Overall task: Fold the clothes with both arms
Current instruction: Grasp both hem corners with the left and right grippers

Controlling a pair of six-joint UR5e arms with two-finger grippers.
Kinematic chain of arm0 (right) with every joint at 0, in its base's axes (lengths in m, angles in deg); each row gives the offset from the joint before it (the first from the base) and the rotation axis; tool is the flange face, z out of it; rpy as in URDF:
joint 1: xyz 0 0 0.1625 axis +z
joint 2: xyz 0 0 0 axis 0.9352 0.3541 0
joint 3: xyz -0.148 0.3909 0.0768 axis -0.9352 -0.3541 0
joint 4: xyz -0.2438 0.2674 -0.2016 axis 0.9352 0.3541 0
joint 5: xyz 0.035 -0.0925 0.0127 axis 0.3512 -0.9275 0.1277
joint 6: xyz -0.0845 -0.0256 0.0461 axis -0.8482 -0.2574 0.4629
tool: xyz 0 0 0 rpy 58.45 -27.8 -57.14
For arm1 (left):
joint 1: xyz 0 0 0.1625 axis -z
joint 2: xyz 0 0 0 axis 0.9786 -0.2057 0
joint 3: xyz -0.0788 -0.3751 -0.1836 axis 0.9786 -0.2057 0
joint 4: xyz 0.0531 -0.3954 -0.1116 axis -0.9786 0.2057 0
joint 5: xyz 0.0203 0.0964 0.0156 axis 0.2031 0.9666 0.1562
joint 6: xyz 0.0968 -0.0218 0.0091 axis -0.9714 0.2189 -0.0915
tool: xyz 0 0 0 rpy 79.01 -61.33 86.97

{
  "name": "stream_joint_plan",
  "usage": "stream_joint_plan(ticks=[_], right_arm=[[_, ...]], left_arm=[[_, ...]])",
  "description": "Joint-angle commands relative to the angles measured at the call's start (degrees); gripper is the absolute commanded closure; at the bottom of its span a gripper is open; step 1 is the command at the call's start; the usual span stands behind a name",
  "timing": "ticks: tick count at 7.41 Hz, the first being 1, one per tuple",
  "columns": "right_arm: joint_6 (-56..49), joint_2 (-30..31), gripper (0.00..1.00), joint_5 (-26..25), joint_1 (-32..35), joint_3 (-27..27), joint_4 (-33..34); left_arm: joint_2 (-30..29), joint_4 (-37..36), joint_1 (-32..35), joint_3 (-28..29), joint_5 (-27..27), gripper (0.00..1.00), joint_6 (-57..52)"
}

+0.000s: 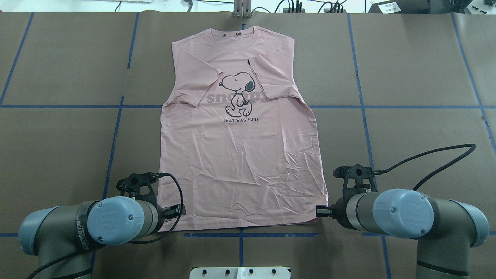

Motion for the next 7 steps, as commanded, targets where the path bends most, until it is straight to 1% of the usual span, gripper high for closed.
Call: stream_joint_plan(ticks=[1, 4, 5, 6, 7], right_arm=[[0.0, 0.0, 1.0, 0.0, 0.1, 0.1, 0.0], [-0.2, 0.1, 1.0, 0.1, 0.3, 0.1, 0.0], [-0.2, 0.1, 1.0, 0.1, 0.4, 0.1, 0.1], [-0.3, 0.1, 1.0, 0.1, 0.3, 0.1, 0.1], [-0.3, 0.1, 1.0, 0.2, 0.3, 0.1, 0.0]], left_arm=[[1.5, 0.2, -0.4, 0.1, 0.0, 0.01, 0.0], [1.4, 0.3, -1.2, 0.2, -0.1, 0.04, 0.1], [1.4, 0.4, -1.4, 0.2, -0.1, 0.15, 0.1], [1.0, 0.4, -1.4, 0.2, -0.1, 0.36, 0.2], [0.9, 0.4, -1.4, 0.2, -0.2, 0.54, 0.2]])
